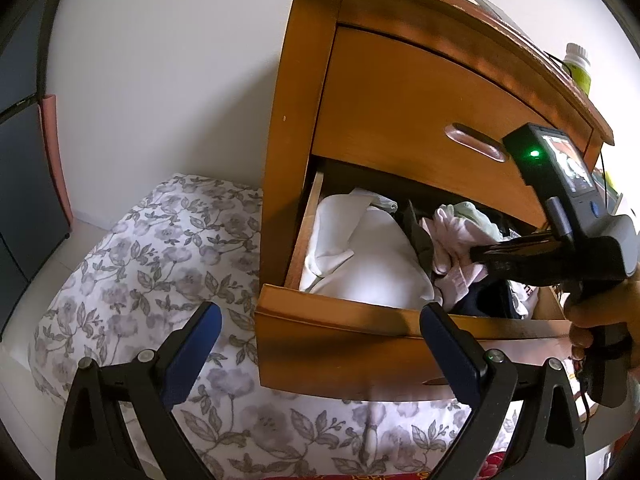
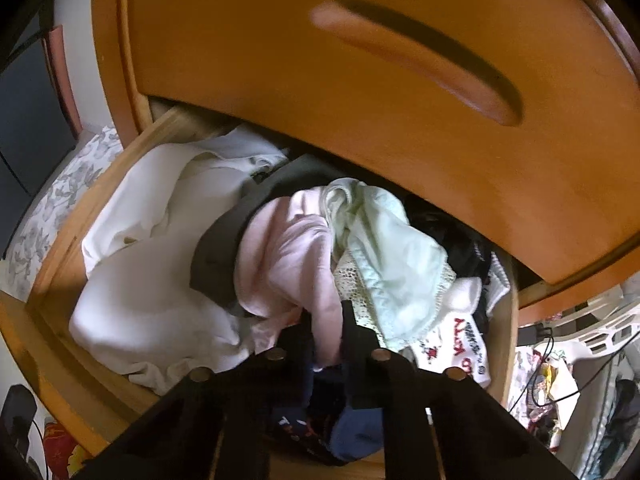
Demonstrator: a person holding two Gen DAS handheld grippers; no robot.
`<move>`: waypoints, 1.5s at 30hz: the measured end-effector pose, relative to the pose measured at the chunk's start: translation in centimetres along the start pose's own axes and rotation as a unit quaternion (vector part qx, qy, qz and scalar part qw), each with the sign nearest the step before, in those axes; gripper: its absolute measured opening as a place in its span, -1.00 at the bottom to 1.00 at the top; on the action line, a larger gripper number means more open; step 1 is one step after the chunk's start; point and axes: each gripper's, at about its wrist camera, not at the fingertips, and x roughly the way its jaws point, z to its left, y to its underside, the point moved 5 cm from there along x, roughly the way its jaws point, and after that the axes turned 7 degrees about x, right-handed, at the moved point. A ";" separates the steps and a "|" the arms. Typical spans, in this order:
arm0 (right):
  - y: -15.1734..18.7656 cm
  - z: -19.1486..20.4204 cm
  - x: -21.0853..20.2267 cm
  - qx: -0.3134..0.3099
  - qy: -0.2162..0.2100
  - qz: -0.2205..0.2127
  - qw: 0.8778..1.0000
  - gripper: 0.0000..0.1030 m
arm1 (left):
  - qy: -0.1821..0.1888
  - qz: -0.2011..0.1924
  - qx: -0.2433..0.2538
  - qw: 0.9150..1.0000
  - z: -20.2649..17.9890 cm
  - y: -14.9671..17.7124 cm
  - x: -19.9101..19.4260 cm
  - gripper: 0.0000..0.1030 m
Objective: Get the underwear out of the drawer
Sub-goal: 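Grasp the pink garment in the drawer with the right gripper and lift, then carry the pink garment out and drop it onto the bedspread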
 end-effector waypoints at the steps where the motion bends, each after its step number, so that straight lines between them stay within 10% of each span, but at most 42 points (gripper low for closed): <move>1: 0.0 -0.2 -0.3 -0.001 0.003 -0.003 1.000 -0.83 | 0.000 0.000 -0.001 1.000 0.0 0.0 0.0 0.93; 45: 0.4 -6.3 -27.8 0.021 0.001 -0.247 0.969 -0.89 | -0.012 -0.013 -0.006 1.000 0.4 -0.6 -3.6 0.93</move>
